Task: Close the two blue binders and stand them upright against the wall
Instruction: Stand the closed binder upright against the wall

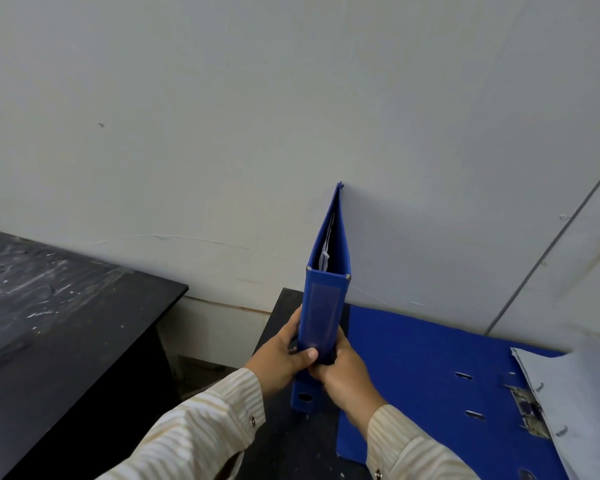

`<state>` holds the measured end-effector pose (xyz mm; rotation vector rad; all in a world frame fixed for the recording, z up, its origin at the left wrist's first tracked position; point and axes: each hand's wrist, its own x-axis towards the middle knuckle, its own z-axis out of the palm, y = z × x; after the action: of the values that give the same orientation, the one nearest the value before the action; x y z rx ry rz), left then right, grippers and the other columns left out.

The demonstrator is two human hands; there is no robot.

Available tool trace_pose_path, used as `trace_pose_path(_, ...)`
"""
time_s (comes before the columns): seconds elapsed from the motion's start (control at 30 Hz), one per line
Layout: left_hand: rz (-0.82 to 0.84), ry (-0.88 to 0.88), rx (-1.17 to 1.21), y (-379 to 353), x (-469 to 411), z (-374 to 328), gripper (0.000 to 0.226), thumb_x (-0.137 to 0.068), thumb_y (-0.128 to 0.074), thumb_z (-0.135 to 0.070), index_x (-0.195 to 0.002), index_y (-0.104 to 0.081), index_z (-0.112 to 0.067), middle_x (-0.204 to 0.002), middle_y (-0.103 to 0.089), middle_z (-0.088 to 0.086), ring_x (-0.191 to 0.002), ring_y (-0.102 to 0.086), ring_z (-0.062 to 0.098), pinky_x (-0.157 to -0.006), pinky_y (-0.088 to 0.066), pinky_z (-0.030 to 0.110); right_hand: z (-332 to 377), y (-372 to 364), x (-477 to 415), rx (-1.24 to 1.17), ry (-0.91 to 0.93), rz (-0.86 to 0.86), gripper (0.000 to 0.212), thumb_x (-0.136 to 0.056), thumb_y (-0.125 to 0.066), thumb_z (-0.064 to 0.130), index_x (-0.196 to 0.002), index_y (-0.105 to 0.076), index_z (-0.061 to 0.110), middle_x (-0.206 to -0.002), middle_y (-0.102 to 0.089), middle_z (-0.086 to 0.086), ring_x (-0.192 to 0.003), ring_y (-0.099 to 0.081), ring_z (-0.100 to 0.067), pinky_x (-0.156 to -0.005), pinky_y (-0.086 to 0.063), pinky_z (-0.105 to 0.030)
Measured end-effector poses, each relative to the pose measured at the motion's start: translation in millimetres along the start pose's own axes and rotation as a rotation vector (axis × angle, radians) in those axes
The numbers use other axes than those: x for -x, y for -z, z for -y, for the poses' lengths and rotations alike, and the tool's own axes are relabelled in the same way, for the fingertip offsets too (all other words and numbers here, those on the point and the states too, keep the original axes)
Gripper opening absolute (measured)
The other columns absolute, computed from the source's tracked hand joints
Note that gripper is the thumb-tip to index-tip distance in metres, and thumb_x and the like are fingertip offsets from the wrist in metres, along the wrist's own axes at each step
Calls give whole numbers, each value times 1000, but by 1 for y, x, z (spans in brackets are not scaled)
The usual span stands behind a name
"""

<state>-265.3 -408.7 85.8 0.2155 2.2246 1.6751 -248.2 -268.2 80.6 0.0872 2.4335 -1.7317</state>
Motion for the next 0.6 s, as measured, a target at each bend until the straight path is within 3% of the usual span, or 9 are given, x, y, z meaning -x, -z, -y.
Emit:
trace_pose_path(0.1, -20, 11, -17, -2, 5, -2, 81, -92, -58, -13, -150, -8, -40, -134, -46, -14, -134, -43, 17, -111, -39, 39, -2, 0, 3, 8, 22, -11, 67, -82, -65, 9, -132, -37, 43, -114, -60, 11, -103, -58, -5, -72, -46, -13)
trace_pose_path(0.2, -42, 28, -56, -4, 11, -1, 85, -92, -59, -15, -150, -3, -40, -145, -40, -8, -137, -38, 19, -113, -37, 42, -3, 1, 6, 7, 29, -21, 65, -82, -67, 12, -130, -38, 44, -114, -60, 11, -98, -58, -2, -69, -46, -13)
trace_pose_path(0.37, -122, 100, -94, -9, 18, 1, 91, -88, -64, -23, -152, 0, -35, -154, -32, 2, -136, -41, 24, -111, -39, 46, -10, 2, 14, 39, 3, -27, 69, -80, -67, 16, -136, -35, 39, -126, -53, 4, -105, -57, -10, -73, -47, -16)
trace_pose_path(0.5, -218, 142, -55, -17, 27, 1, 83, -86, -66, -23, -151, -13, -24, -151, -37, 4, -133, -45, 23, -108, -42, 44, -8, 5, 26, 58, 3, -17, 71, -84, -64, 11, -140, -29, 36, -125, -46, 7, -104, -48, -9, -78, -43, -17)
trace_pose_path(0.6, -294, 149, -59, -21, 35, 0, 62, -87, -66, -21, -139, -33, -19, -138, -49, 4, -120, -53, 19, -101, -48, 37, -10, 6, 32, 104, -23, -25, 75, -85, -64, 14, -145, -23, 32, -141, -39, 1, -123, -44, -18, -90, -43, -25)
